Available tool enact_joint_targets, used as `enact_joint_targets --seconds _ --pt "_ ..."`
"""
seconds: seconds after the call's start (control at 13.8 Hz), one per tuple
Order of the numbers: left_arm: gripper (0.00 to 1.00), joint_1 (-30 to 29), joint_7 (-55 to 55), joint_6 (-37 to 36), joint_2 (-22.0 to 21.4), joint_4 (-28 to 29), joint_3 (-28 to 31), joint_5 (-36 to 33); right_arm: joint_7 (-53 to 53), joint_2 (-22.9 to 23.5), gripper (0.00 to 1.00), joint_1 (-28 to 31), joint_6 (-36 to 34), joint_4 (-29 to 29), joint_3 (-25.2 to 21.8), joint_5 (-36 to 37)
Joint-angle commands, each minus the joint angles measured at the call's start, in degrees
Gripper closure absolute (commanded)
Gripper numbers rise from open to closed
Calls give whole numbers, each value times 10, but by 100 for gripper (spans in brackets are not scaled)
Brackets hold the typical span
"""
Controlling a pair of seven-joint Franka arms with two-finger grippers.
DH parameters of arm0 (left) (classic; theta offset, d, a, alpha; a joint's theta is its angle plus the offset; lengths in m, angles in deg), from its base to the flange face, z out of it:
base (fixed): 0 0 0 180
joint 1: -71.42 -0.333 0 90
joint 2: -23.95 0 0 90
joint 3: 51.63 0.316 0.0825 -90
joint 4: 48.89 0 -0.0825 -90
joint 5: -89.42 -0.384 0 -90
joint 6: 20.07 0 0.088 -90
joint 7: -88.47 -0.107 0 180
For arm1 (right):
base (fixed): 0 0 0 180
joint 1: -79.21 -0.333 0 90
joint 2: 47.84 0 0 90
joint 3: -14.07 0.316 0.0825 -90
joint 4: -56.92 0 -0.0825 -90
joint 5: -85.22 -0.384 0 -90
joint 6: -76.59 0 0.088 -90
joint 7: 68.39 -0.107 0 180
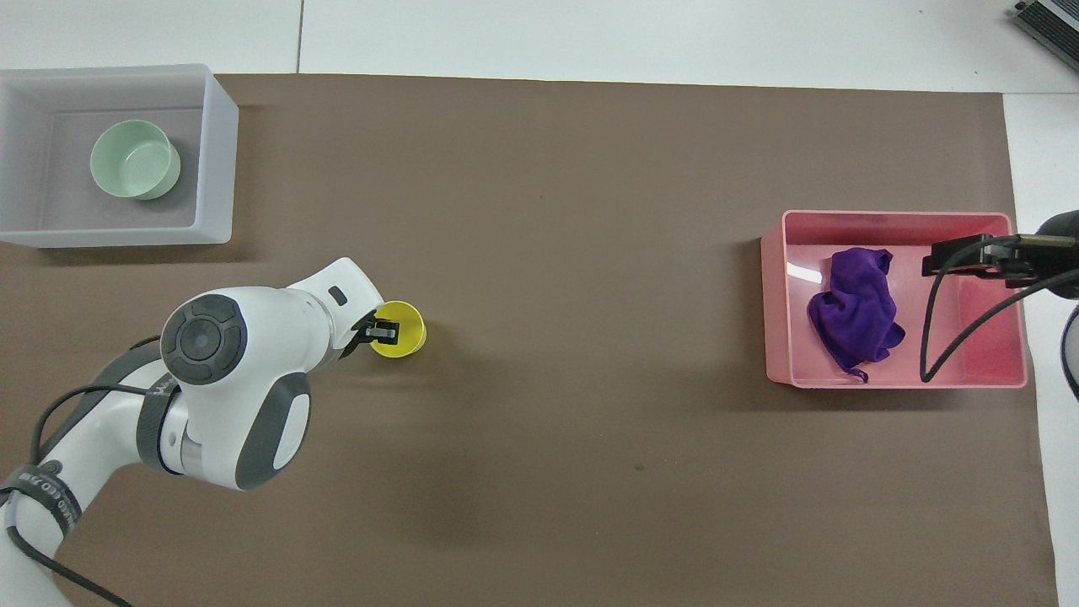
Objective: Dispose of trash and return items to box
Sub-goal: 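Reach the left gripper to the yellow cup and grasp its rim, then carry the yellow cup with the left gripper into the white bin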
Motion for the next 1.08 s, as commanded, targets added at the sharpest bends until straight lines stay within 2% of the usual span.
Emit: enact_joint_targets --seconds 0.0,0.14,0.29,0.51,0.65,0.72,0.87,1.01 --pt "100 13 18 23 -1 15 8 -2 -25 -11 0 3 -14 -3 7 5" --pt "100 13 17 20 -1 12 8 -2 -29 -19 0 3 -30 -3 18 5" --pt "100 12 17 9 1 -5 8 -2 -30 -35 0 5 -80 -24 22 7" --pt "100 -3 13 -61 0 -55 11 -1 -27 -34 0 6 -108 -64 21 6" --pt "100 -36 5 -111 -2 -103 11 -2 -26 -34 0 2 -114 -70 17 5" --pt "100 -56 -2 -127 -3 -127 11 -2 -26 -31 0 -18 -128 -75 6 8" --pt "100 -94 -17 -144 1 -165 11 -2 -26 -24 0 -50 -162 -111 -27 29" --pt "100 -122 -43 -143 15 -196 11 -2 -25 -23 0 -54 -159 -111 -35 32"
